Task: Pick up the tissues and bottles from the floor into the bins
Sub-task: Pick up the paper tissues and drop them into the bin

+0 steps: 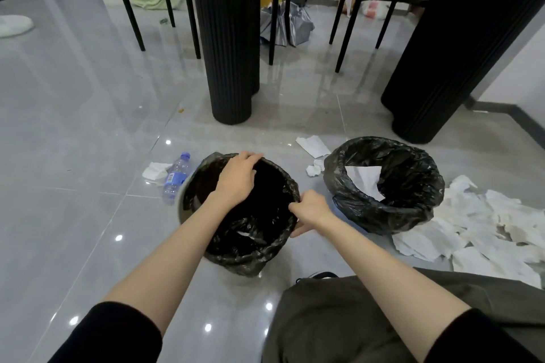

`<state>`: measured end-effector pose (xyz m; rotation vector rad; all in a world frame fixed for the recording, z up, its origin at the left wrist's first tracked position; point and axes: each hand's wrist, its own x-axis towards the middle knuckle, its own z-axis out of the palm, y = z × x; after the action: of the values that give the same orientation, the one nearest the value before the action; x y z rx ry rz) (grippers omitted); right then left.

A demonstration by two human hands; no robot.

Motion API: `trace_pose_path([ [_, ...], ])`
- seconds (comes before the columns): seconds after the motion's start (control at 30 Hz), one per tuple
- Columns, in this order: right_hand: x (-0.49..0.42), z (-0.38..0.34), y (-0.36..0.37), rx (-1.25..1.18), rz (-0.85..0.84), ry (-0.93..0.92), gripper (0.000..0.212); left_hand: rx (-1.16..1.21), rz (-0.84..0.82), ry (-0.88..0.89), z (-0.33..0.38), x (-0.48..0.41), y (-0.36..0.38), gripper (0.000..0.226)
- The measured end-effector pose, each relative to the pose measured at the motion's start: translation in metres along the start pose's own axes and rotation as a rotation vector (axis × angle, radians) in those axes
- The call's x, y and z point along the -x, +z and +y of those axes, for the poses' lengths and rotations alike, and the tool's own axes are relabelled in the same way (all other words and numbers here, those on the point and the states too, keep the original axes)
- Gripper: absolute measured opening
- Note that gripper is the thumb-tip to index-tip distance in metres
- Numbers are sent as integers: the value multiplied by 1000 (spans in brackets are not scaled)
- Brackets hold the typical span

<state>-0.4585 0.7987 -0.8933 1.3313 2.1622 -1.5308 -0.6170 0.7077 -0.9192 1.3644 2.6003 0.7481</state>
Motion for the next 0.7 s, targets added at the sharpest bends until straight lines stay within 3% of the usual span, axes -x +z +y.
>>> trace_pose_path([
  [0.2, -17, 18, -23, -258, 171, 74, 11, -25, -156, -26, 16, 1, 23, 51],
  [0.37, -20, 23, -31, -460, 205, 122, 35, -265, -276, -58, 15, -2, 36, 54],
  [0.57, -28, 27, -28, -568, 274, 112, 40, -529, -166, -132, -3, -20, 28, 58],
  [0.7, -32, 27, -26, -611, 310, 100, 39, -320, -50, -138, -17, -29, 22, 66],
])
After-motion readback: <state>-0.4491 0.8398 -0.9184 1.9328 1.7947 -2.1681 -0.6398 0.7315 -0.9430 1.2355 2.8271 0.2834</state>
